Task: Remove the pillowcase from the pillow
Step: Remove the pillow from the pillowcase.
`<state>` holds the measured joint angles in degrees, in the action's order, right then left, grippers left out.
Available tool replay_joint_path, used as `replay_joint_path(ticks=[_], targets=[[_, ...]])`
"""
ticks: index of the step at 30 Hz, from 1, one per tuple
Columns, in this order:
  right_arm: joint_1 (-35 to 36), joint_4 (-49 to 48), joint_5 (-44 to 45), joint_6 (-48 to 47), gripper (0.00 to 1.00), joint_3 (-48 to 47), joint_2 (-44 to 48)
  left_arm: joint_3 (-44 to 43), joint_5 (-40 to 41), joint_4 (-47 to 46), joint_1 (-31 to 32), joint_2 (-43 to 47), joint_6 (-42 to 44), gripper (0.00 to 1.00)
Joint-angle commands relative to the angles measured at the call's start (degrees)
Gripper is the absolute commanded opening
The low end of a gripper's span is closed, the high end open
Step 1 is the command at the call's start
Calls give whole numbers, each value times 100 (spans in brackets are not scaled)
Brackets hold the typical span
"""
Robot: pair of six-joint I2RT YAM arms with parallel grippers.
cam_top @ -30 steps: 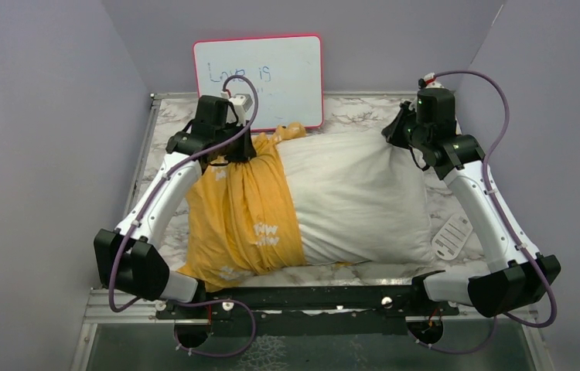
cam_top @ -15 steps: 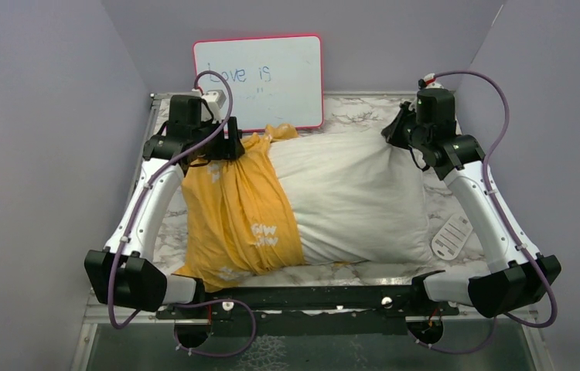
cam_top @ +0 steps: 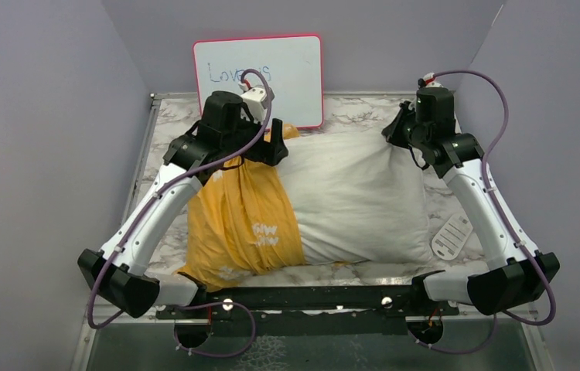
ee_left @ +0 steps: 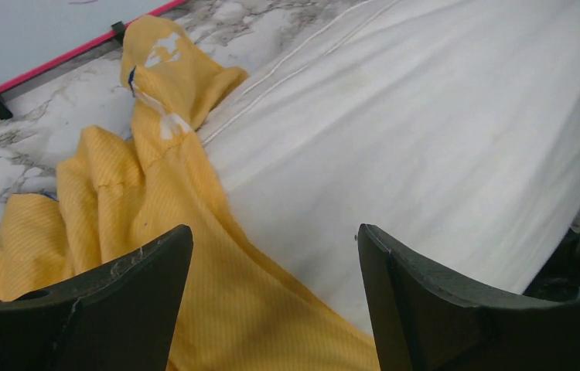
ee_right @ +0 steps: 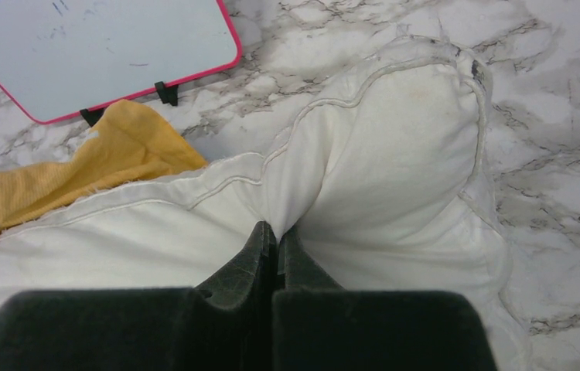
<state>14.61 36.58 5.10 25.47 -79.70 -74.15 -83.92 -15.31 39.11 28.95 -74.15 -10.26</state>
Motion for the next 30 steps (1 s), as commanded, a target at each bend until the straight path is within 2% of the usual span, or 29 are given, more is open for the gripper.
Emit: replay_joint_path(ticks=[1, 2, 4, 6, 10, 15, 17, 19, 21, 23, 24, 26, 28, 29, 30], targets=[[-52, -374, 106, -39, 1, -422, 46, -374, 849, 267, -65, -521, 136, 81], [-50, -365, 129, -42, 1, -417, 60, -515, 1040, 276, -65, -645, 130, 82], [-47, -366, 143, -43, 1, -386, 94, -798, 1427, 265, -77, -903, 169, 89], [-49, -388, 112, -34, 1, -324, 130, -1088, 1486, 246, -181, -1221, 232, 91], [-47, -409, 28, -25, 1, -274, 146, -1453, 875, 226, -580, -1808, 111, 91], [-53, -441, 2, -31, 1, -255, 127, -1116, 16, 144, -760, -2093, 198, 89], [-50, -449, -1, -34, 1, -273, 98, -861, -199, 134, -795, -2074, 262, 80], [-46, -461, 41, -40, 1, -283, 71, -586, -214, 142, -870, -1963, 485, 65], [-46, -491, 135, -78, 1, -296, 29, -417, 36, 229, -1214, -1846, 774, 41], [-47, -502, 357, -122, 1, -336, -20, -327, 131, 247, -1887, -1748, 769, 11], [-52, -490, 506, -141, 1, -383, -55, -308, 88, 254, -2187, -1704, 748, 4], [-63, -468, 788, -166, 1, -511, -132, -256, -73, 237, -2659, -1596, 685, 2], [-60, -528, 864, -233, 1, -646, -231, -275, -198, 233, -2809, -1539, 671, 2], [-62, -576, 830, -262, 1, -711, -290, -305, -362, 221, -2811, -1538, 685, 4], [-63, -615, 767, -295, 1, -774, -356, -338, -640, 220, -2808, -1547, 689, 12]])
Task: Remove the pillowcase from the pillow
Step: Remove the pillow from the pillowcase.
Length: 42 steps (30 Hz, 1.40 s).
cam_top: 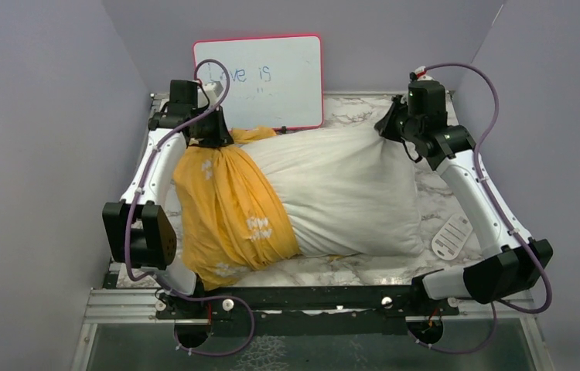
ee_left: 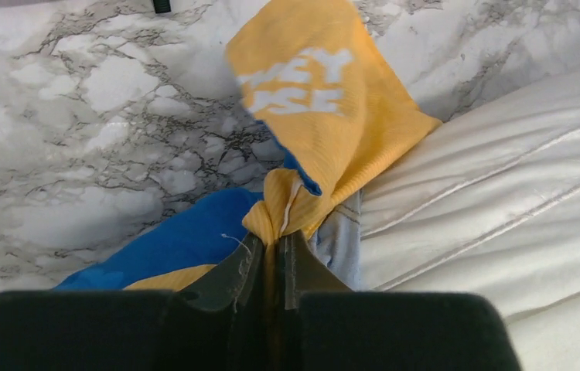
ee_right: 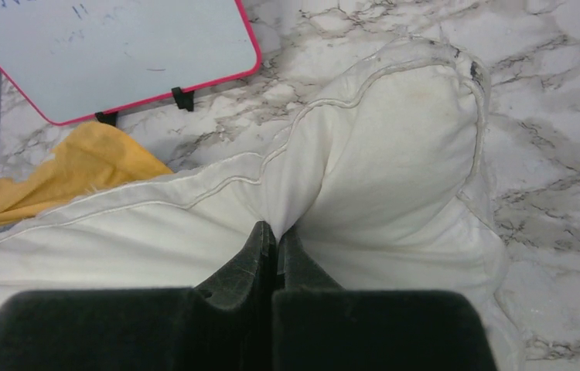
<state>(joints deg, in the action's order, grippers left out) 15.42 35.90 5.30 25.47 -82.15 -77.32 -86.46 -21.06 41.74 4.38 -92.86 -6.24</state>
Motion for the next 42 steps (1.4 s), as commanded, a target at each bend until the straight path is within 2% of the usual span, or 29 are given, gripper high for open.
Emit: replay_joint_path(ticks=[1, 2, 3, 6, 8, 12, 13, 14, 15, 18, 21, 24, 28, 32, 35, 38, 42], targets=[[-145, -556, 684, -313, 1, -617, -122, -140, -318, -46, -351, 303, 268, 26], [-145, -553, 652, -327, 1, -713, -214, -196, -535, -53, -350, 283, 220, 43], [-142, -526, 663, -336, 1, -811, -313, -261, -614, -59, -350, 292, 148, 56], [-141, -450, 926, -410, 1, -1147, -622, -480, -488, -103, -342, 451, 8, 75], [-146, -390, 1234, -492, 1, -1360, -864, -656, -346, -88, -334, 665, -56, 82], [-272, -130, 1413, -570, 1, -1871, -1422, -821, -186, -106, -87, 1113, -150, 84], [-293, -51, 1274, -652, 3, -1995, -1558, -795, -90, -117, 59, 1225, -182, 84], [-302, -19, 964, -834, 13, -2111, -1678, -695, 30, -145, 215, 1320, -245, 84], [-303, 24, 501, -1046, 38, -2185, -1796, -523, 114, -216, 380, 1414, -305, 84], [-302, 1010, -400, -1108, 54, -2884, -2314, 123, 335, -479, 1057, 1756, -538, 84], [-303, 1771, -489, -907, 59, -3159, -2332, 518, 841, -686, 1676, 2069, -808, 84], [-299, 1501, -782, -711, 66, -2471, -1637, 815, 1033, -945, 2056, 2289, -1106, 84], [-303, 713, -1305, -335, 75, -1000, -321, 1124, 1151, -1168, 2618, 2501, -1390, 85], [-303, 475, -1654, 46, 76, 537, 986, 1626, 1271, -1332, 3097, 2843, -1696, 85], [-303, 594, -1925, 294, 76, 1332, 1800, 2070, 1257, -1603, 3513, 3102, -2218, 84], [-303, 698, -2060, 740, 76, 2083, 2471, 2719, 1469, -2162, 4329, 3292, -2987, 84], [-303, 906, -1916, 1467, 76, 2861, 3163, 3015, 2008, -2318, 5248, 3090, -3058, 84]])
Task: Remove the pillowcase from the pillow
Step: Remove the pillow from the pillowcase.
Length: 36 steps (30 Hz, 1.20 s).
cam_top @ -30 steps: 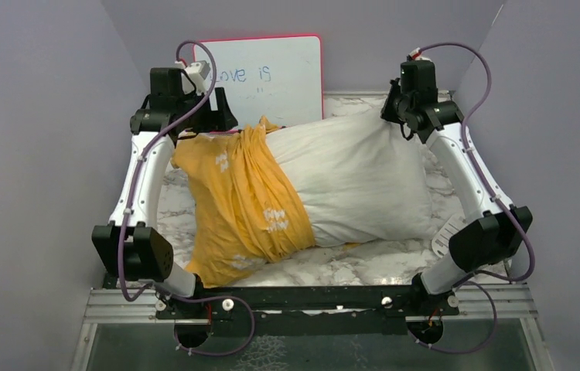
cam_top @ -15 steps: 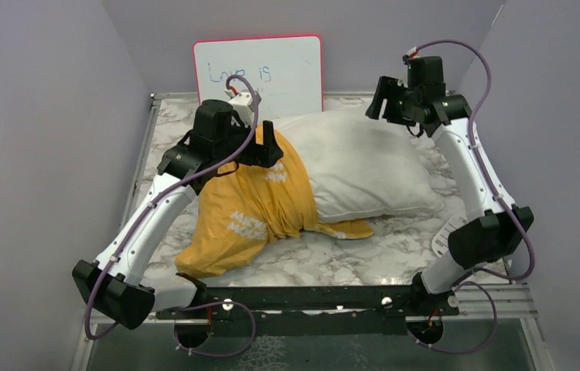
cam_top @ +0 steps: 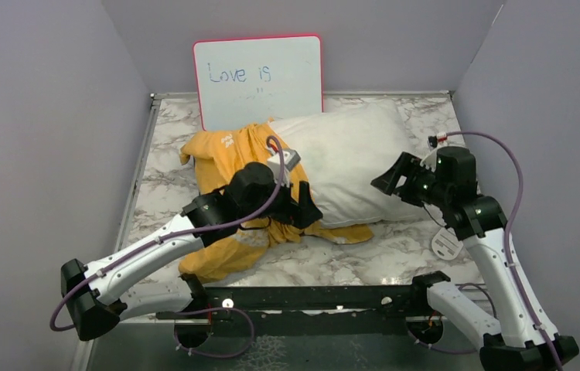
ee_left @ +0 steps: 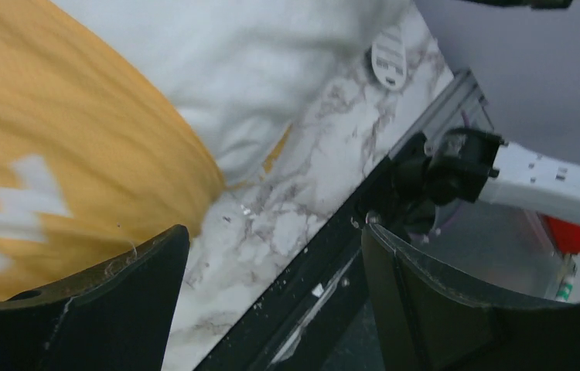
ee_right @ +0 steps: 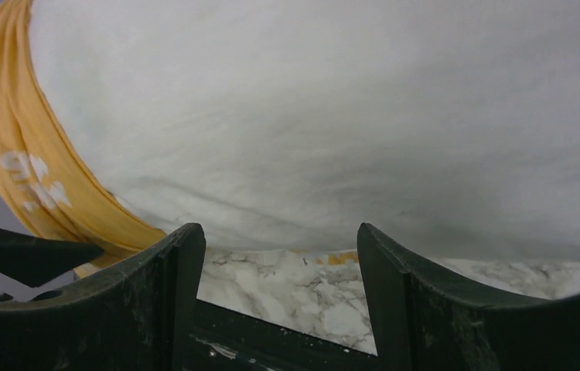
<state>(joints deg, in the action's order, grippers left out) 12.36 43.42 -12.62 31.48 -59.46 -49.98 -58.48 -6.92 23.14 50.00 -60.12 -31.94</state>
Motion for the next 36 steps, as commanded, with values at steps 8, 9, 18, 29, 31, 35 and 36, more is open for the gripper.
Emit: replay_joint_path(ticks=[8, 9, 18, 29, 31, 35, 36], targets=[[3, 9, 690, 2027, 76, 1643, 1057, 720, 1215, -535, 1056, -284, -958, 84], [3, -39, 754, 2095, 76, 1696, 1049, 921, 1181, -688, 1056, -274, -1106, 84], [3, -515, 961, 3078, 85, 2410, 970, 1599, 1155, -1167, 1091, -64, -1402, 85], [3, -2515, 941, 3135, 92, 3264, 899, 1649, 1093, -1112, 1091, -72, -1195, 85], [3, -2965, 713, 3023, 79, 3382, 888, 1643, 1067, -1114, 1091, -94, -1168, 85], [3, -3259, 277, 2946, 42, 3399, 768, 1676, 1037, -1102, 1091, -128, -1157, 85], [3, -3140, 315, 2986, 33, 3348, 738, 1700, 1049, -1101, 1091, -119, -1189, 85]])
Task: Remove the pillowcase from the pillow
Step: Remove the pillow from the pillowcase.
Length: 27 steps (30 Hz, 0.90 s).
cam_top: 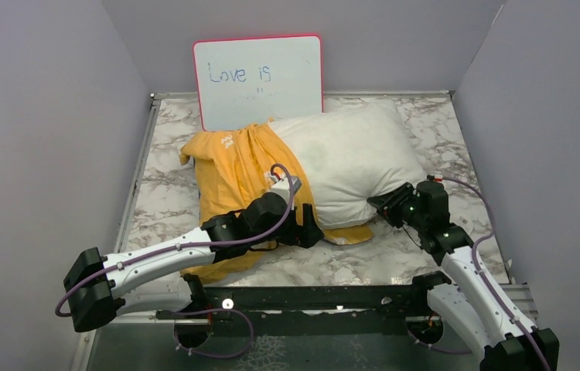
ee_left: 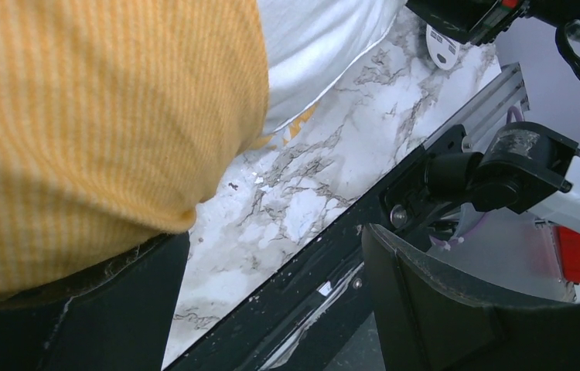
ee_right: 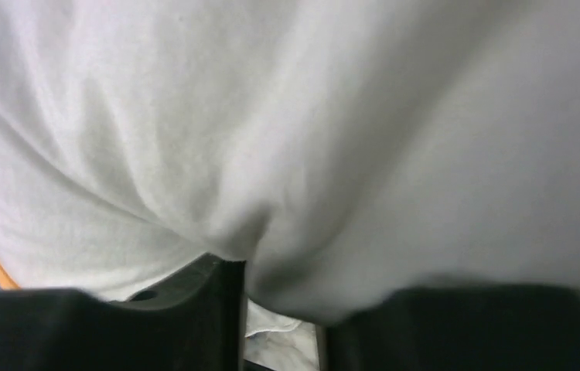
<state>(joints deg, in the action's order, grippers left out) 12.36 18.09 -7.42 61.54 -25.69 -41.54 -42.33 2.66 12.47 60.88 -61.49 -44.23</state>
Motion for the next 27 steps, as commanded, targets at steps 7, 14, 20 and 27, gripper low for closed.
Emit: replay_joint_path(ticks=[7, 14, 20, 27], targets=[[3, 216, 60, -331, 1, -647, -10, 207, 125, 54, 3, 239, -134, 85], [3, 793, -94, -633, 1, -1330, 102, 716, 921, 482, 20, 521, -795, 85], [3, 810, -441, -663, 1, -1542, 142, 642, 1766, 514, 24, 201, -1047, 86], [3, 1013, -458, -717, 1, -1958, 129, 361, 2489, 6, 44, -405, -660, 85]])
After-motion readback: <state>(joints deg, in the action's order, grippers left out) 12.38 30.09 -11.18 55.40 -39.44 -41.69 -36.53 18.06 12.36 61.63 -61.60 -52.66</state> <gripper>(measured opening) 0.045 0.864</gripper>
